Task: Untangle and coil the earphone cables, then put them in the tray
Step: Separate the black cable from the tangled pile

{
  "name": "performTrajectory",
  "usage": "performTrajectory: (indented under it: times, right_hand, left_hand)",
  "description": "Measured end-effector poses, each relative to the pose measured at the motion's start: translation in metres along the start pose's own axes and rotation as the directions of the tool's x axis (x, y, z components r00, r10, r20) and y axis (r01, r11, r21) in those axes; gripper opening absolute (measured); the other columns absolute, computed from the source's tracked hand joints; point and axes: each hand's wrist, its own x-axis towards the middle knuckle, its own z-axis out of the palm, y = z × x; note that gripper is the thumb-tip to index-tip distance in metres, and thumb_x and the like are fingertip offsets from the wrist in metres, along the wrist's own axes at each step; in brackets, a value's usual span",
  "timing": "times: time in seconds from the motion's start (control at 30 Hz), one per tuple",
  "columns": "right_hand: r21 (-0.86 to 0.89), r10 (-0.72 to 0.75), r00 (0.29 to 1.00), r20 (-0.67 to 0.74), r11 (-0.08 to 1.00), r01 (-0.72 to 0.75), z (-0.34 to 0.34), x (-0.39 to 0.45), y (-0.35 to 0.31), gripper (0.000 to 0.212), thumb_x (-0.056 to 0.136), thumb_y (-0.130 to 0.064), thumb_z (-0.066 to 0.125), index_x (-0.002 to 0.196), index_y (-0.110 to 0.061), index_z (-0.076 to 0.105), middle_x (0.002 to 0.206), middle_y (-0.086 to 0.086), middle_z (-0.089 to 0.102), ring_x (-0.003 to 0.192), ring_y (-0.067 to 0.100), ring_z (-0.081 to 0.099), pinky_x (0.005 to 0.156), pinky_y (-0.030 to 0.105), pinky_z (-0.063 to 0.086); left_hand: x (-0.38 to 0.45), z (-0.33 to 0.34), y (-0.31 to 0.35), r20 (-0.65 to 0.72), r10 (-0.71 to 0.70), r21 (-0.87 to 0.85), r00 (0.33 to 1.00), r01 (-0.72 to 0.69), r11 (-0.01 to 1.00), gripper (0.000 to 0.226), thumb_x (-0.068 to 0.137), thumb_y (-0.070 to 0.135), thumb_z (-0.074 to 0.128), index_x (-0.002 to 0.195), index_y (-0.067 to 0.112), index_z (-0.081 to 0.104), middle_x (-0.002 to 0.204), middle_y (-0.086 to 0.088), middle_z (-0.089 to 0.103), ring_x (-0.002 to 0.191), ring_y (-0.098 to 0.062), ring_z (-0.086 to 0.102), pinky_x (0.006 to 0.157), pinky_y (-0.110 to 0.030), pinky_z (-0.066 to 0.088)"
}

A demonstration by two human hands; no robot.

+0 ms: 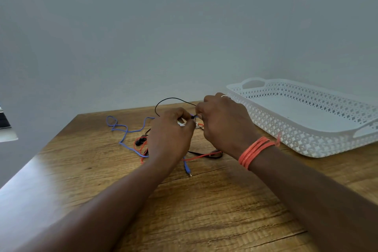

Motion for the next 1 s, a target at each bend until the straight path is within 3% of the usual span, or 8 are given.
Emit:
performTrajectory:
  times: [0.07,0.23,0.4,0.53,0.67,0.77,0.87,1.0]
  right_hand:
    - [0.002,-0.020,1.000,0.004,1.000,0.020,-0.001,-0.002,-0.004,0.021,0.090,-0.013,0.046,0.100,-0.016,0.064,0.093,-0.001,0.056,0.099,0.019,0.050,0.060,0.030,0.039]
    - [0.035,-0.063,0.997,-0.035,0.997,0.064,0.003,-0.005,-0.011,0.015,0.079,-0.002,0.053,0.082,-0.011,0.066,0.078,0.003,0.057,0.085,0.025,0.054,0.048,0.021,0.010]
    - [0.038,-0.043,0.999,-0.019,0.998,0.044,0.006,-0.004,-0.002,0.021,0.086,-0.009,0.049,0.097,-0.017,0.065,0.083,-0.005,0.044,0.096,0.021,0.049,0.055,0.028,0.027]
    - [0.018,-0.035,0.999,-0.038,0.999,0.035,0.010,-0.002,0.005,0.021,0.090,-0.016,0.052,0.101,-0.022,0.068,0.085,-0.005,0.053,0.093,0.019,0.050,0.056,0.029,0.025]
    - [0.055,-0.011,0.998,-0.068,0.998,0.015,0.011,-0.001,0.007,0.019,0.090,-0.018,0.053,0.100,-0.022,0.069,0.087,-0.004,0.058,0.091,0.018,0.051,0.061,0.030,0.036]
    - [0.168,0.035,0.995,-0.099,0.986,-0.018,0.012,-0.004,0.010,0.016,0.092,-0.021,0.057,0.097,-0.020,0.072,0.086,-0.003,0.063,0.087,0.016,0.053,0.065,0.029,0.036]
    - [0.438,0.202,0.976,-0.078,0.887,-0.149,0.014,-0.006,0.012,0.009,0.087,-0.023,0.068,0.088,-0.019,0.076,0.077,-0.006,0.070,0.075,0.009,0.062,0.066,0.027,0.047]
    - [0.767,0.383,0.918,0.105,0.556,-0.320,0.012,-0.003,0.013,0.004,0.082,-0.016,0.075,0.079,-0.014,0.076,0.069,-0.002,0.072,0.066,0.010,0.069,0.059,0.027,0.058]
  left_hand:
    - [-0.001,0.000,-0.001,-0.008,-0.001,0.001,1.000,0.001,1.000,0.010,0.086,0.027,0.064,0.076,0.028,0.067,0.082,0.012,0.065,0.078,-0.008,0.059,0.065,-0.027,0.044]
    - [0.000,0.002,-0.004,-0.024,0.004,0.007,1.000,-0.004,1.000,0.009,0.086,0.029,0.065,0.077,0.028,0.069,0.082,0.012,0.066,0.081,-0.008,0.060,0.065,-0.027,0.044]
    - [0.002,0.004,-0.007,-0.010,0.032,-0.067,0.999,-0.033,0.997,0.011,0.087,0.026,0.063,0.089,0.025,0.073,0.092,0.009,0.070,0.089,-0.010,0.061,0.071,-0.028,0.047]
    - [0.004,0.007,-0.006,0.004,-0.019,-0.126,1.000,0.019,0.992,0.008,0.086,0.025,0.064,0.086,0.024,0.072,0.094,0.007,0.069,0.092,-0.011,0.060,0.074,-0.029,0.045]
    - [0.006,0.009,-0.007,0.030,-0.093,-0.205,0.995,0.097,0.974,0.006,0.084,0.023,0.066,0.080,0.022,0.070,0.092,0.005,0.069,0.090,-0.011,0.061,0.070,-0.025,0.043]
    - [0.007,0.006,-0.006,0.050,-0.096,-0.260,0.994,0.106,0.960,0.006,0.083,0.020,0.068,0.079,0.018,0.071,0.088,0.005,0.068,0.086,-0.012,0.061,0.071,-0.028,0.044]
    - [0.005,0.005,-0.003,0.037,-0.110,-0.291,0.993,0.116,0.950,0.007,0.083,0.019,0.070,0.077,0.018,0.071,0.083,0.008,0.067,0.071,-0.001,0.059,0.059,-0.019,0.041]
    - [0.006,0.002,-0.001,0.046,-0.162,-0.395,0.986,0.167,0.903,0.005,0.084,0.022,0.072,0.081,0.017,0.072,0.068,0.007,0.062,0.053,-0.003,0.048,0.055,-0.024,0.037]
